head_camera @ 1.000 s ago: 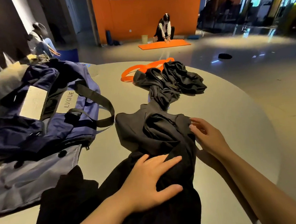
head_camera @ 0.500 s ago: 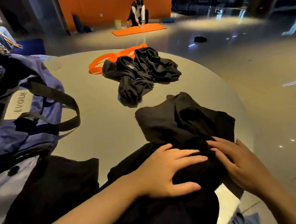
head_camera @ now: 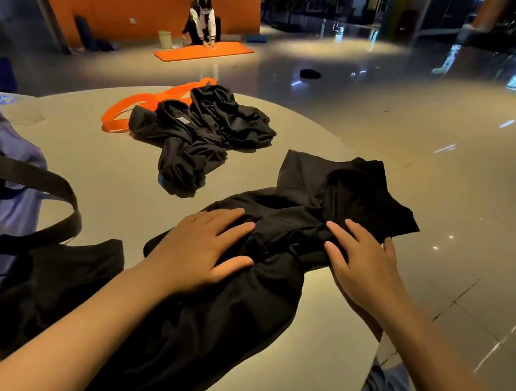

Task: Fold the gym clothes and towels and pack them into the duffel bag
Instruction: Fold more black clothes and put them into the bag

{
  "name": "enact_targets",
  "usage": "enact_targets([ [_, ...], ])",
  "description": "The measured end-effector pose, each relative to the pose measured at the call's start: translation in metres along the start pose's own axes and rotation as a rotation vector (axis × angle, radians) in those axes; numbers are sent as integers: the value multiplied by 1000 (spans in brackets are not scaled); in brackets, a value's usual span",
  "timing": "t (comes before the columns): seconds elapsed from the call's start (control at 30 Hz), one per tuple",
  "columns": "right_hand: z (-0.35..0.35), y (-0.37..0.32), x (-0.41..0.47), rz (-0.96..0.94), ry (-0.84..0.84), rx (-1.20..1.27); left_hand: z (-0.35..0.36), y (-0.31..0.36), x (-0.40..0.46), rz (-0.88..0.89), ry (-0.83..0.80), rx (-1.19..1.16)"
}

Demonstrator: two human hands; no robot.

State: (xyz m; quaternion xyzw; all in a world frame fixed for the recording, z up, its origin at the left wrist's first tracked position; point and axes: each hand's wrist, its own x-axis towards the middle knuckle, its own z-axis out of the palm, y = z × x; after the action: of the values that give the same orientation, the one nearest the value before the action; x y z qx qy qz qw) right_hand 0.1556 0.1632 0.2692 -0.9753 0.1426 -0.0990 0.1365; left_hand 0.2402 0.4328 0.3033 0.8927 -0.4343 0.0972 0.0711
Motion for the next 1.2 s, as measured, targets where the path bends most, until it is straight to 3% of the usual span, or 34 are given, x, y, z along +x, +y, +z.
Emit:
enact_targets([
  [0.17, 0, 1, -14, -106, 281, -42, -32, 42, -85, -208, 59, -119],
  [0.27, -4, -14, -20, -278, 389, 75, -25, 46, -119, -294, -33, -77],
  [0.37, -11, -45, -17, -458, 313, 238, -14, 39, -130, -316, -61, -100],
  [0.5, -3, -69, 1, -590, 157, 117, -13, 36, -128, -308, -55, -109],
  [0.6, 9, -69, 5, -584, 130, 88, -13, 33, -132, -322, -11, -151],
  [0.8, -15, -79, 7, -591, 191, 345, -19, 28, -133, -393, 173, -279],
  [0.93, -37, -88, 6, -569, 232, 462, -17, 18, -136, -431, 192, -243],
  [1.03, -47, -97, 4, -561, 209, 489, -18, 13, -139, -438, 300, -221],
  [1.2, -51, -94, -2, -459, 19, 618, -47, 5, -144, -633, 497, -578],
])
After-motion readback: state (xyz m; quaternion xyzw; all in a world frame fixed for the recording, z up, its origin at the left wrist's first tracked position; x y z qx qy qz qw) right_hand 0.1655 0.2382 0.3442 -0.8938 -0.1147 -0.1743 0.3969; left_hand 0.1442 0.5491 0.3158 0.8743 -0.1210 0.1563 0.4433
